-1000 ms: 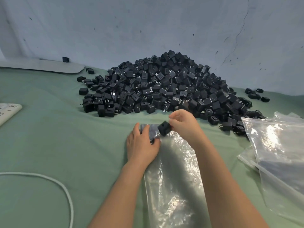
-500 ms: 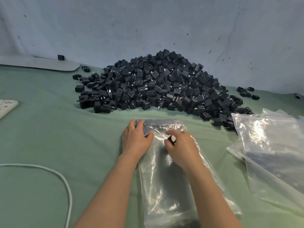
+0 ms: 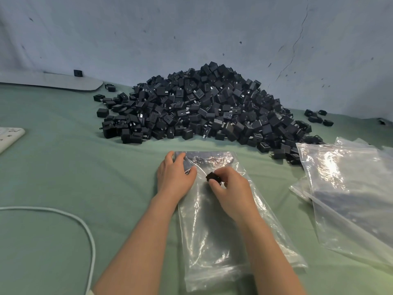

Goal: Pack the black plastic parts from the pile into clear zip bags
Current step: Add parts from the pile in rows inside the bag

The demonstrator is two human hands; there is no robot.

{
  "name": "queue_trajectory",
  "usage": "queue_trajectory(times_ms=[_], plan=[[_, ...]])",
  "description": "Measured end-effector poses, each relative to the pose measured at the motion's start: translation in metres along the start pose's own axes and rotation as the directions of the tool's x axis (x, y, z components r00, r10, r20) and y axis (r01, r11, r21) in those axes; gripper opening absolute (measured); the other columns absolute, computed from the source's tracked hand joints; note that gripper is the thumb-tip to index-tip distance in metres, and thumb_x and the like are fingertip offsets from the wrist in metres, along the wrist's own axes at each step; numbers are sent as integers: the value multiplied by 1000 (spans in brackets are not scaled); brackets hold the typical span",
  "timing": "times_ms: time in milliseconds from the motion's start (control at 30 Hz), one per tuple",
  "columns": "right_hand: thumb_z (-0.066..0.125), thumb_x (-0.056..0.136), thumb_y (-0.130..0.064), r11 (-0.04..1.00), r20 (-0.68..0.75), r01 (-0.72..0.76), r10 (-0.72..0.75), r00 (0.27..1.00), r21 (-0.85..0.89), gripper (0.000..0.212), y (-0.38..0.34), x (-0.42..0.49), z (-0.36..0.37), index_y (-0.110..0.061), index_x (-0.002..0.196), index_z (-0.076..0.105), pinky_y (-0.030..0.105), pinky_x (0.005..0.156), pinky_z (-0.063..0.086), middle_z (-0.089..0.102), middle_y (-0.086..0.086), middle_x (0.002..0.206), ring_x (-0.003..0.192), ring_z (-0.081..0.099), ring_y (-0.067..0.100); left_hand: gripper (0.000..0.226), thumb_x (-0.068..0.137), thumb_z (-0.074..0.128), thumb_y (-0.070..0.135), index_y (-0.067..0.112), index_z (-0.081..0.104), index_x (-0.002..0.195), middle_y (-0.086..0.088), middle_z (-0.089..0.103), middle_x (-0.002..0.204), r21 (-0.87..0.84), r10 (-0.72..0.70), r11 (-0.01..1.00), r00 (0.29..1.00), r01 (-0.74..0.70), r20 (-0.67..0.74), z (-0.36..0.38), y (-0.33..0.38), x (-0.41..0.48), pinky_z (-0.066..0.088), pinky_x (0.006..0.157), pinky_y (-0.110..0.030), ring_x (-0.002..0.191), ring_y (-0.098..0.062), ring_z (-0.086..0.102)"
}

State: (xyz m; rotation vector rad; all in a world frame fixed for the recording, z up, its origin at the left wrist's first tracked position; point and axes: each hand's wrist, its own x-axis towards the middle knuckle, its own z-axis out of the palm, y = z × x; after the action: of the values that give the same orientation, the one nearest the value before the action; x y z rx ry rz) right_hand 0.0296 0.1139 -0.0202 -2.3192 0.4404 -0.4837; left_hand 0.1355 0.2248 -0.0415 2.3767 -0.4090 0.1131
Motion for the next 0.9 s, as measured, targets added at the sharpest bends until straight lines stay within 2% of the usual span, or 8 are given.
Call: queue_trajectory(times_ms=[133,300,367,533,600,667,767,900], plan=[[60,90,-19,998,-5,50,-50,999,-29,3,-4,-5,4,-21,89,62,2,71,34,58,-7,99,83,49,3,55,90,52,41,22,40,140,-6,26,151,-12,-5,1000,1000,5,-2,1,-1,0,26,108,-37,134,-26,31],[63,89,-25,992,62,94,-89,994,-85,8,-8,-11,1,-24,96,62,15,68,35,59,-5,98,88,52,12,56,90,53,40,22,39,141,-6,21,153,-24,-20,999,999,21,27,-1,1,-1,25,109,-37,136,-27,26],[61,90,-28,981,114,140,-125,986,-131,9,-8,-14,-1,-28,98,65,27,86,42,61,-3,100,98,54,17,54,90,53,38,21,40,140,-6,19,154,-52,-27,998,999,29,39,-4,2,-4,24,110,-37,137,-27,24],[47,96,-36,940,207,66,5,978,-333,29,-12,-22,2,-44,122,57,46,112,21,51,0,129,132,33,24,34,92,52,31,18,51,124,-5,42,135,-68,2,998,1000,-2,1,-28,19,-23,35,101,-35,123,-25,39],[49,96,-35,963,139,40,-3,990,-265,33,-11,-23,-2,-41,128,55,43,110,27,54,3,125,127,40,23,10,91,54,31,24,56,96,2,59,106,-47,102,994,993,-99,65,-47,30,-39,45,86,-32,99,-19,55],[53,95,-32,993,74,19,-10,997,-120,35,-9,-25,-12,-37,129,54,40,106,35,56,4,122,122,47,21,14,86,60,38,30,52,78,12,61,85,-135,248,967,913,-214,324,-66,44,-63,49,74,-27,82,-12,60],[57,94,-22,982,-18,40,-37,999,186,27,-13,-34,-33,-35,117,60,21,89,42,63,-8,108,104,55,6,30,71,66,54,31,51,84,16,57,89,-108,343,926,688,-361,640,-70,60,-99,50,76,-26,84,-7,58],[57,93,-25,850,30,1,-20,999,527,21,-21,-59,-60,-39,106,66,17,86,47,68,-7,99,94,62,7,32,76,69,47,25,53,93,8,47,94,83,279,877,642,-474,714,-49,62,-120,42,66,-28,82,-15,52]])
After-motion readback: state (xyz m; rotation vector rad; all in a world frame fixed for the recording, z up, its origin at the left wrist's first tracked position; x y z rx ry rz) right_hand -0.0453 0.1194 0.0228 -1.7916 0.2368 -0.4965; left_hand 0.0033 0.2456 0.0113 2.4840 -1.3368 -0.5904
